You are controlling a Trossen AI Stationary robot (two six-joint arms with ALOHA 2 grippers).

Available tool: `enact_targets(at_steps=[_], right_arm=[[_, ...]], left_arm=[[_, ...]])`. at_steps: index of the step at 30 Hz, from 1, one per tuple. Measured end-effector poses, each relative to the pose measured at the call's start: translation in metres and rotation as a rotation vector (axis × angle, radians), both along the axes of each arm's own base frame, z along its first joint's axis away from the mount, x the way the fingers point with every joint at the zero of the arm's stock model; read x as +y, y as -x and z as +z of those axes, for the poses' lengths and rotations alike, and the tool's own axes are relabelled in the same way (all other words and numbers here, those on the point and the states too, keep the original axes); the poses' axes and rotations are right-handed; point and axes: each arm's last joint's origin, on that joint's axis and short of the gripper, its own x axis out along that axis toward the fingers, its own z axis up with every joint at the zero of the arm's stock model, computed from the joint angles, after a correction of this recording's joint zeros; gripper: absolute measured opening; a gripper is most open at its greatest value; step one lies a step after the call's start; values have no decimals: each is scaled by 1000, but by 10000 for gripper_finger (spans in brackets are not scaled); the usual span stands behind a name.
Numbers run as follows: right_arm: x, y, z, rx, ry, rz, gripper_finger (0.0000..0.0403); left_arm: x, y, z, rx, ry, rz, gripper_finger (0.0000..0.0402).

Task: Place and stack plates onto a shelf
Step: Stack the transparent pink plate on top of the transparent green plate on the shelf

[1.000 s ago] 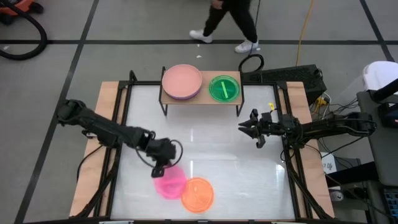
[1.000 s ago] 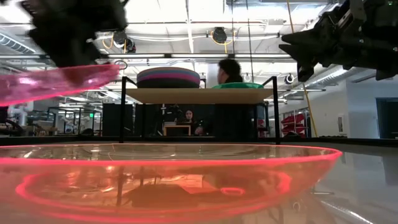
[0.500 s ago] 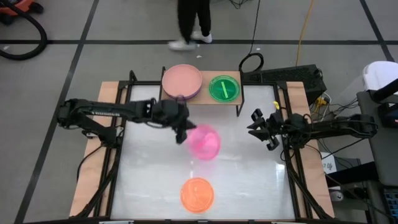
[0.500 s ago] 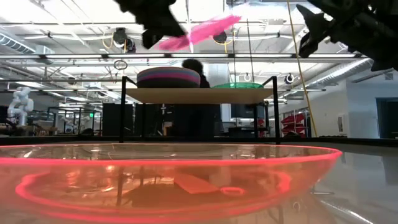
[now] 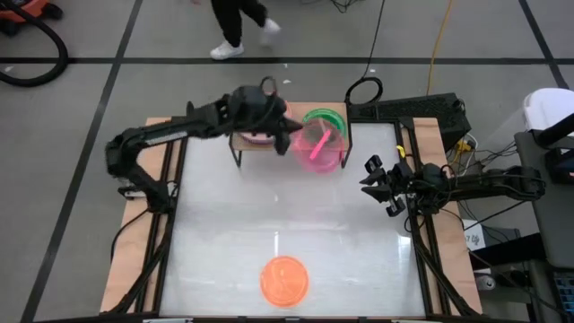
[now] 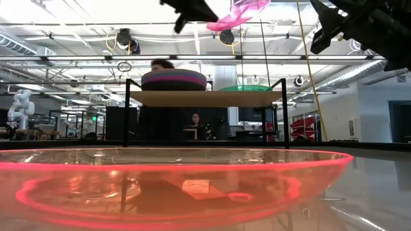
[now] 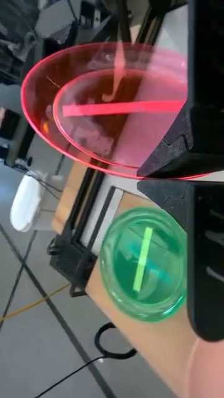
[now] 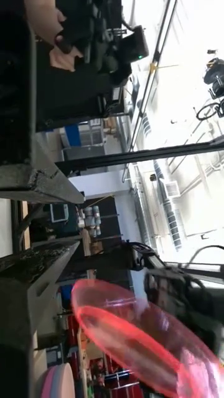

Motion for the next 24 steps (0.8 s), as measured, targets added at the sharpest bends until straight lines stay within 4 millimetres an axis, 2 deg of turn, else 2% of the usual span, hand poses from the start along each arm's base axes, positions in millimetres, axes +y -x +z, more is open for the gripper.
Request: enact_targets(at_steps=[4,12,16,24], right_arm=[[0,0,0,0,1,0,91],[1,-1,-2,31,-9,44,91],[1,-1,-2,31,-7,55,91],[1,0,-1,17,3,49,91]], left_arm=[[29,-21,5,8,-10,23,3],[78,-42,-34,79,99,97,3],[91,-47,-50,102,136,118,3],[102,-46,-54,96,125,135,3]])
